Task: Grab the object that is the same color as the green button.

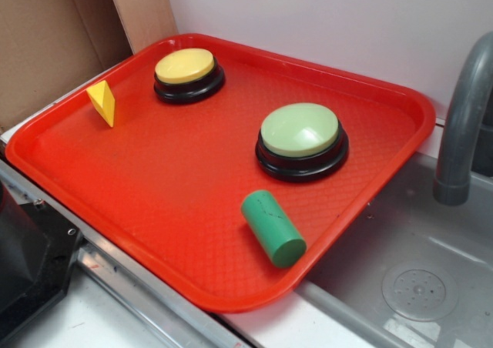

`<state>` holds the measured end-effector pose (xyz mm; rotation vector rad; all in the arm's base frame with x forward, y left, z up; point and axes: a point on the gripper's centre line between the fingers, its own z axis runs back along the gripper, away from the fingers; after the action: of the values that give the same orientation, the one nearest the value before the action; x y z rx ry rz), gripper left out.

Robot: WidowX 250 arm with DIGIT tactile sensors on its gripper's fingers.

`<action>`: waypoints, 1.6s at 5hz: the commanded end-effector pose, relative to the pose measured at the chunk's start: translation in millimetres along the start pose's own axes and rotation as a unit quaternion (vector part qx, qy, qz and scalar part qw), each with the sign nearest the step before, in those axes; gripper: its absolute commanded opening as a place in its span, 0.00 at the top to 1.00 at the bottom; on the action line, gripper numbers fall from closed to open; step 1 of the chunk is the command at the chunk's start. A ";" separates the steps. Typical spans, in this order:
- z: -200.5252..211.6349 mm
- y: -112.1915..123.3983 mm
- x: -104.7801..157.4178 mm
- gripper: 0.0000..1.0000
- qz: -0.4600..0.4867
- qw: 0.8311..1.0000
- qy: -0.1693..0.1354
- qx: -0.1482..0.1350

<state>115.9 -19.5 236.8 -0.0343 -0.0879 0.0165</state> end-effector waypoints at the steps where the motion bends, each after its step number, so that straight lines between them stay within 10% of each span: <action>1: 0.0 0.0 0.0 0.00 0.000 1.000 0.000 0.000; 8: -147.3 -116.2 48.3 0.00 0.230 0.970 0.020 -0.075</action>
<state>167.9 -134.1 85.8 -0.1664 -0.0022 0.4785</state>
